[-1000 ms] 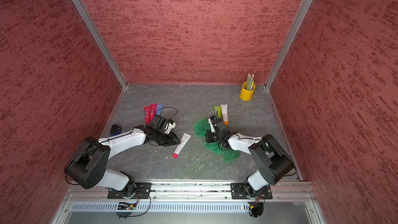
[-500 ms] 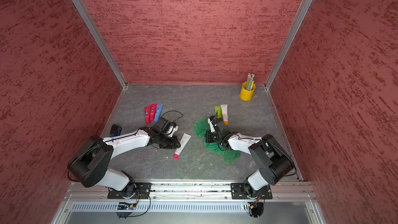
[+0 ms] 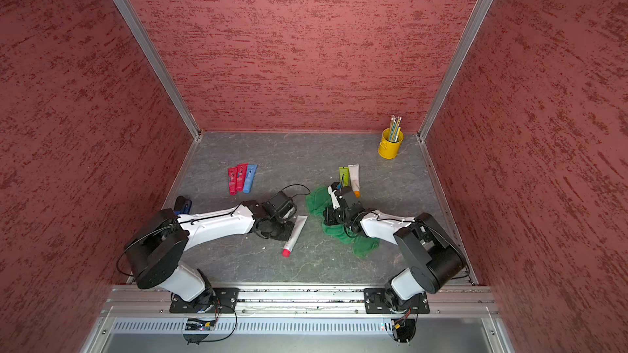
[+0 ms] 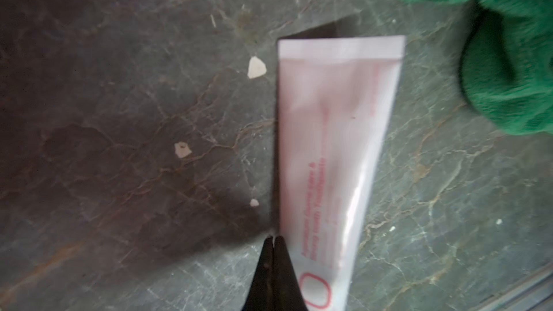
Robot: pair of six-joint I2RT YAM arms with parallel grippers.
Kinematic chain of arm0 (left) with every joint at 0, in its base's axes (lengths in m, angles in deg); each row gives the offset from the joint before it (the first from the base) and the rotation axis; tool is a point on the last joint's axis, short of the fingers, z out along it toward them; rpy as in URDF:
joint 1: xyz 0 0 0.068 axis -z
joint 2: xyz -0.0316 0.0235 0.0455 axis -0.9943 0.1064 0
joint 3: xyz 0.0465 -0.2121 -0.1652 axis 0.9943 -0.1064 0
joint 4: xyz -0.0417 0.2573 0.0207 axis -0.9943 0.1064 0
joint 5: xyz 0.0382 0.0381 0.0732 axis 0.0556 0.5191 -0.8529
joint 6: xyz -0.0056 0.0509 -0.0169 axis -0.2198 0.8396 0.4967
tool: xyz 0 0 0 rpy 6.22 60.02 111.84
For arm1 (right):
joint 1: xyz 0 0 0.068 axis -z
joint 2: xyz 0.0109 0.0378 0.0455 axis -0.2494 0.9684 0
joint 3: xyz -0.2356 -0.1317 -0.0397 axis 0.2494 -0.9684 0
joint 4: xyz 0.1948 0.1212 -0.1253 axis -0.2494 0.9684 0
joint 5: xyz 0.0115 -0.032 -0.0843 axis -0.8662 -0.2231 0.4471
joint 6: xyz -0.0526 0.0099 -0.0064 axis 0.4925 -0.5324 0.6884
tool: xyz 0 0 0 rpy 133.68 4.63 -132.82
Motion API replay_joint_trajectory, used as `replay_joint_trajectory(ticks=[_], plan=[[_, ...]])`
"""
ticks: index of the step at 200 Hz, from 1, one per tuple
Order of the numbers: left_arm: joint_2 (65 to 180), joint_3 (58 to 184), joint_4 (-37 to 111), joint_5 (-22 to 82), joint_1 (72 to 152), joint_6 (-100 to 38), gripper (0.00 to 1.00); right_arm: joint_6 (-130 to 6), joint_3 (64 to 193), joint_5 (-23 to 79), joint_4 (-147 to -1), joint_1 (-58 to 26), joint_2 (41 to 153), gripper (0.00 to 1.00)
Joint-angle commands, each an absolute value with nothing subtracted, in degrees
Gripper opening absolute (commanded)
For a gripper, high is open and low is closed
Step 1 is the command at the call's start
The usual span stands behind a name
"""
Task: Wipe the surface of the toothpaste tube
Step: Adjust the toothpaste at the center of the board.
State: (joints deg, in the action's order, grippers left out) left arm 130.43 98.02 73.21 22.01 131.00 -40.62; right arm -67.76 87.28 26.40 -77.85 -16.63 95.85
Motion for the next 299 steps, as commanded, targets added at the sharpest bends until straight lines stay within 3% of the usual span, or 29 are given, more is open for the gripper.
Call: replay_joint_trajectory(ticks=[1,41,77,113,224,250,280,299], plan=[[131.54,98.06,76.28,20.06,131.35,-41.36,0.01,-67.30,86.51,26.40,-78.55,-16.19,94.26,0.00],[127.46,94.50,69.36,28.42,129.01,-41.82,0.36,-67.29,86.48,26.39,-78.37,-16.22,93.97,0.00],[121.25,89.32,61.96,37.61,124.06,-43.29,0.38,-67.29,86.57,25.79,-78.44,-16.23,94.32,0.00],[120.19,87.31,57.12,42.71,123.28,-45.08,0.47,-67.30,86.66,25.37,-78.52,-16.22,94.74,0.00],[128.59,90.27,60.28,34.72,130.72,-46.32,0.44,-67.17,86.84,24.82,-78.46,-16.19,95.49,0.00],[132.42,93.45,64.89,28.94,134.30,-46.63,0.34,-67.21,86.88,24.74,-78.53,-16.23,95.67,0.00],[136.41,97.24,69.21,23.21,137.79,-47.20,0.16,-67.17,86.90,24.74,-78.48,-16.22,95.76,0.00],[136.72,99.47,72.26,19.79,138.64,-46.93,0.11,-67.17,86.92,24.74,-78.54,-16.18,95.69,0.00]])
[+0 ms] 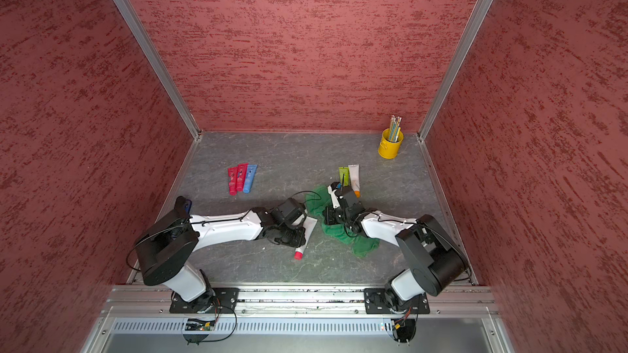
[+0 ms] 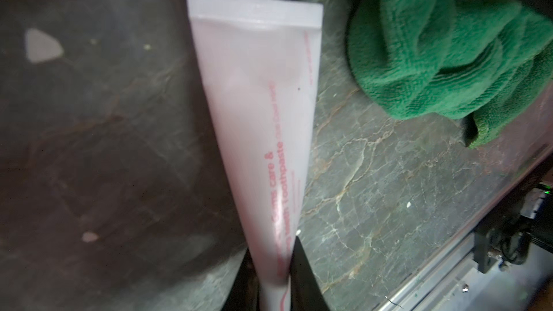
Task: Wipe the surface of the toothpaste tube
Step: Adjust the toothpaste at the center of the board.
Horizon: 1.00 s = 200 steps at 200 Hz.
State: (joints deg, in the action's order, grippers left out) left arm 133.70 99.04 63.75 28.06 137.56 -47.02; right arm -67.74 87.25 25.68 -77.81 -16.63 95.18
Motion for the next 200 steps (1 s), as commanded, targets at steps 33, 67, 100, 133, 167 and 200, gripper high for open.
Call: replay_joint_trajectory(ticks=[33,67,100,133,167,200], plan=[[135.05,104.25,82.16,11.38,137.40,-44.91,0.10,-67.12,86.86,24.78,-78.31,-16.23,95.33,0.00],[133.80,110.65,96.92,-2.09,134.69,-44.28,0.10,-67.15,86.84,24.91,-78.04,-16.21,94.71,0.00],[137.89,117.25,110.90,-16.68,132.02,-46.57,0.10,-67.08,86.67,24.82,-78.02,-16.22,94.17,0.00],[147.06,124.00,118.64,-27.02,131.83,-48.30,0.10,-66.99,86.83,25.00,-77.85,-16.22,94.24,0.00],[153.77,128.58,117.27,-28.20,132.97,-45.81,0.10,-66.94,86.84,25.09,-77.71,-16.23,94.11,0.00],[159.01,131.13,114.56,-27.66,134.54,-44.24,0.10,-66.89,86.92,25.24,-77.57,-16.22,94.21,0.00]])
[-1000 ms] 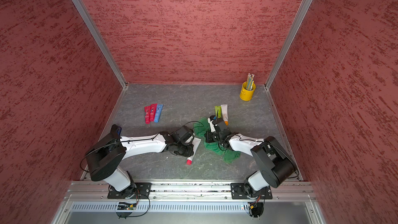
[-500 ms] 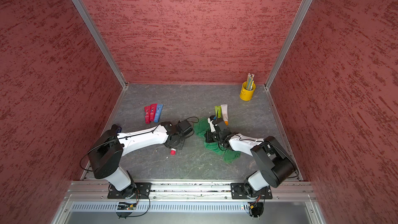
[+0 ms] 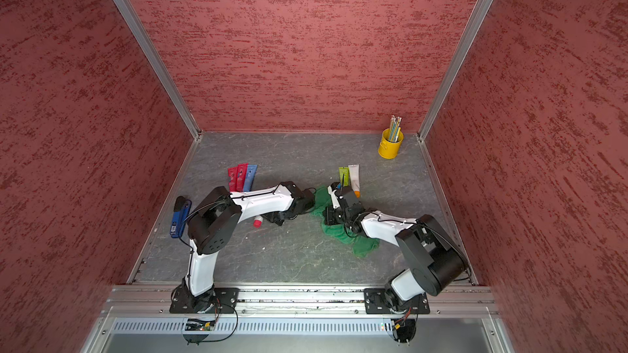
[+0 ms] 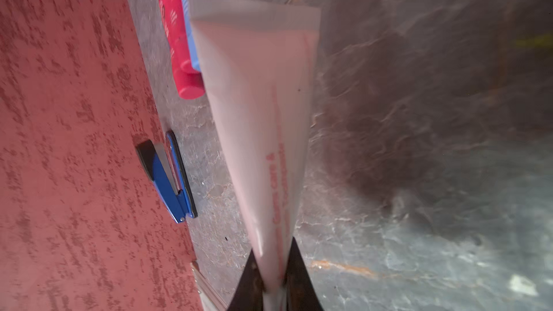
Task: Wipe the surface of the toothpaste tube
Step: Adjust the toothpaste at the center of the board.
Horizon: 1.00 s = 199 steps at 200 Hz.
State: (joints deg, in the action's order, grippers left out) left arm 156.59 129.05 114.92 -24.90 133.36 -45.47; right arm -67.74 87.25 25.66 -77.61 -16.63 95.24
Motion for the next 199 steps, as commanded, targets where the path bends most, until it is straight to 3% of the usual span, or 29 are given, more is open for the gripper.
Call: replay_joint_trajectory(ticks=[1,43,133,169,199], plan=[[159.16,131.16,114.50,-27.67,134.62,-44.19,0.10,-66.87,86.92,25.25,-77.62,-16.22,94.23,0.00],[161.95,131.55,112.29,-25.92,136.65,-44.39,0.12,-66.87,87.01,24.96,-77.71,-16.22,94.87,0.00],[154.84,127.41,103.62,-18.54,140.77,-43.47,0.27,-66.86,87.18,24.81,-77.66,-16.23,95.52,0.00],[138.63,118.91,93.37,-15.70,140.91,-42.80,0.31,-66.77,87.16,24.82,-77.50,-16.18,95.40,0.00],[121.95,108.45,82.79,-1.97,133.71,-40.62,0.48,-66.68,87.20,24.81,-77.39,-16.21,95.32,0.00]])
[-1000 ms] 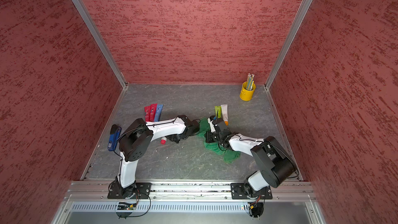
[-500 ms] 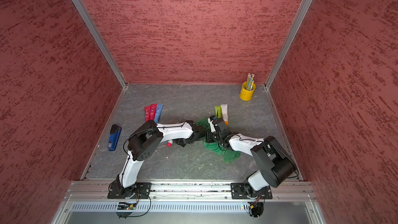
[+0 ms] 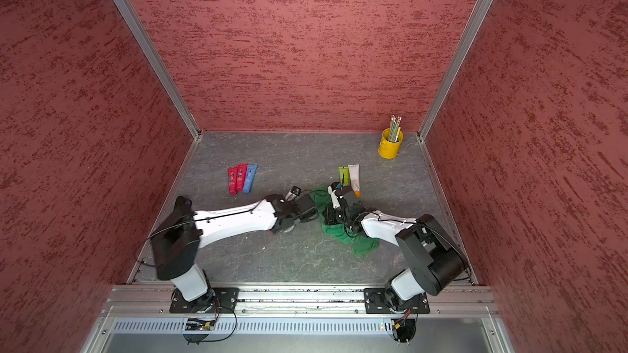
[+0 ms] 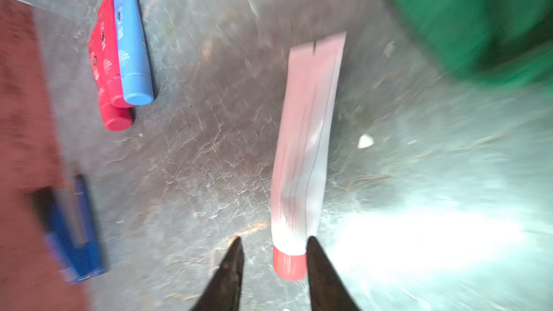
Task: Wipe the surface of the toothpaste tube
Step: Adjust the toothpaste at the center of the board.
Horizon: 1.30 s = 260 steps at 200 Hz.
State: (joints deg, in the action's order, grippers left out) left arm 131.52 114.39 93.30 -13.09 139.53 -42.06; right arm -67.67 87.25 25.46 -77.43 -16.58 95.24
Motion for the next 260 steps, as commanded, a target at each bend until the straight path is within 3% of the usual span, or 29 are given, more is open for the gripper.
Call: replay_joint_trajectory(ticks=[1,22,42,125,160,236,260], plan=[[121.34,108.04,82.45,-1.20,133.28,-40.57,0.49,-66.68,87.24,24.77,-77.39,-16.22,95.32,0.00],[114.23,100.01,76.56,10.70,125.57,-40.25,0.55,-66.69,87.14,25.00,-77.25,-16.22,95.23,0.00],[112.76,95.35,74.20,16.66,123.01,-39.81,0.57,-66.60,87.23,25.11,-77.17,-16.23,95.27,0.00],[118.04,89.78,68.01,19.04,125.84,-38.65,0.58,-66.49,87.23,25.27,-77.29,-16.22,95.09,0.00],[121.04,90.13,69.31,15.72,127.24,-38.07,0.46,-66.32,86.66,26.36,-77.14,-16.14,92.29,0.00],[120.83,88.56,68.44,14.33,127.76,-36.25,0.36,-68.53,87.74,25.56,-72.81,-15.86,78.84,0.00],[120.65,88.38,67.69,14.82,128.17,-35.32,0.28,-68.45,90.69,24.97,-70.46,-15.84,76.72,0.00]])
